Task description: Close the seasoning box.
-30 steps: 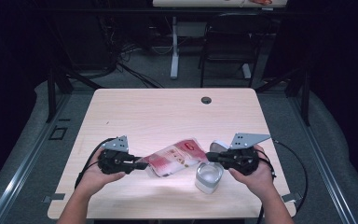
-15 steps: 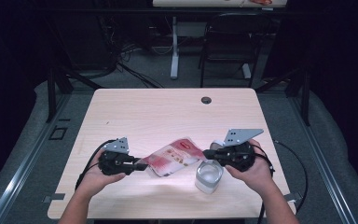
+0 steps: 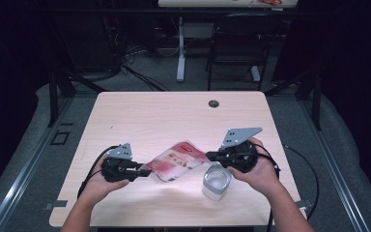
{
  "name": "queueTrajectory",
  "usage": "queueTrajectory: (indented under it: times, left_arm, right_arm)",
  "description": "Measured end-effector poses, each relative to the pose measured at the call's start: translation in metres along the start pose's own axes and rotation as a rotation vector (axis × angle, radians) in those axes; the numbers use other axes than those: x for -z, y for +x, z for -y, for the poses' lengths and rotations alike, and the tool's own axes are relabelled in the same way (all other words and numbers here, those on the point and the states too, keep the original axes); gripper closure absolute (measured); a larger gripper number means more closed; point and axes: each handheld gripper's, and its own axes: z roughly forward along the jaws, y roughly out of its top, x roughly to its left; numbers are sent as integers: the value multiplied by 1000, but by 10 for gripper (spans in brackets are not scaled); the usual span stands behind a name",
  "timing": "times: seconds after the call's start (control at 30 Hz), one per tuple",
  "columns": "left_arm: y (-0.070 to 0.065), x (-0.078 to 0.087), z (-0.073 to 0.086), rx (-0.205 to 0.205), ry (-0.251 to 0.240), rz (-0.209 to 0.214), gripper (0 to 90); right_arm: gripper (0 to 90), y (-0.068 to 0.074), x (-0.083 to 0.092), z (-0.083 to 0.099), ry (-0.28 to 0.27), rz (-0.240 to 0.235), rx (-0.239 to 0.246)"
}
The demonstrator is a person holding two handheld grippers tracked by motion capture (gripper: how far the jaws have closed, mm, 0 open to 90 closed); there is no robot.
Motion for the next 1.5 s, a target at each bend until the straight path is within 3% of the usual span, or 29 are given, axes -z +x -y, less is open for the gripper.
queueTrajectory:
  times: [0.5,0.93,1.1,1.27,1.5]
  left_arm:
    - [6,-4,6,29,-4,-33,694]
    - [6,-2,4,29,-7,-70,646]
    - [9,-6,6,42,-8,-83,624]
    - [12,-13,7,43,20,-106,618]
    - [15,-22,12,56,38,-108,632]
  right_arm:
    - [900,10,-7,-26,75,49,96]
    - [900,12,-9,-33,79,69,121]
    - [900,11,-13,-35,89,74,127]
    - [900,11,-20,-35,107,75,132]
    - [900,8,-29,-34,117,81,124]
